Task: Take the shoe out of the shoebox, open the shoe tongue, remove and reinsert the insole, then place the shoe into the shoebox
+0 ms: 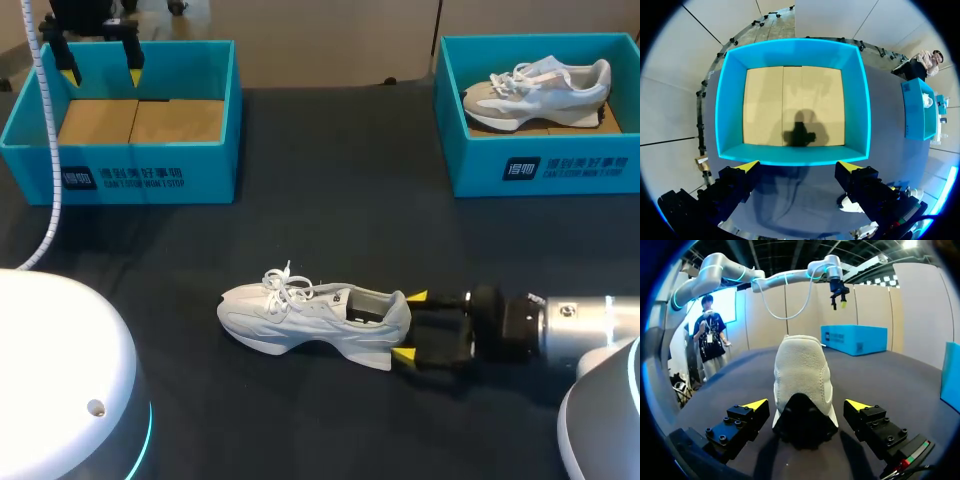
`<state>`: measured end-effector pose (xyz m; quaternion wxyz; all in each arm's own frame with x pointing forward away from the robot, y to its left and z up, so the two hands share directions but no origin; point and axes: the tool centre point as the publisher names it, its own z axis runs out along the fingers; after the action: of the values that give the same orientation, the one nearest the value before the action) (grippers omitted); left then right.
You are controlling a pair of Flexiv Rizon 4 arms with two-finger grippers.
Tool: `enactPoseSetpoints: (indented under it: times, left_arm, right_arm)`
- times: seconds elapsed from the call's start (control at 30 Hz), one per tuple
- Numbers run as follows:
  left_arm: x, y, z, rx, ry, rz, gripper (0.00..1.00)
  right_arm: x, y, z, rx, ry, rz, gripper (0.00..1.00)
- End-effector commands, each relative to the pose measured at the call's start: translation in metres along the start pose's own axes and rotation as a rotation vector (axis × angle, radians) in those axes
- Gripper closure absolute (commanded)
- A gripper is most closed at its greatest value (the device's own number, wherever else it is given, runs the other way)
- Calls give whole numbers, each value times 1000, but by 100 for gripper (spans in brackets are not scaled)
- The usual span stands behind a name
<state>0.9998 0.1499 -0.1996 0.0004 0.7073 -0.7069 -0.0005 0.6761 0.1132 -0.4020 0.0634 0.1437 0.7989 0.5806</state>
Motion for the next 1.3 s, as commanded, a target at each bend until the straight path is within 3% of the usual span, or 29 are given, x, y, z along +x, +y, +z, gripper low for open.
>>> enactPoseSetpoints:
  times: [0.03, 1.2, 1.23, 1.27, 1.3]
  left_arm:
    - [0, 0, 0, 1, 0, 0, 0]
    - [0, 0, 0, 1, 0, 0, 0]
    - [0, 0, 0, 1, 0, 0, 0]
    - [0, 0, 0, 1, 0, 0, 0]
    - [0, 0, 0, 1, 0, 0, 0]
  right_arm:
    - [-1, 0, 10, 2, -6, -3, 0]
    - [-1, -3, 49, -3, -2, -8, 0]
    - [0, -3, 49, -3, -3, -9, 17]
    - [0, -3, 49, -3, -3, -10, 71]
    - [0, -2, 49, -4, -3, -11, 100]
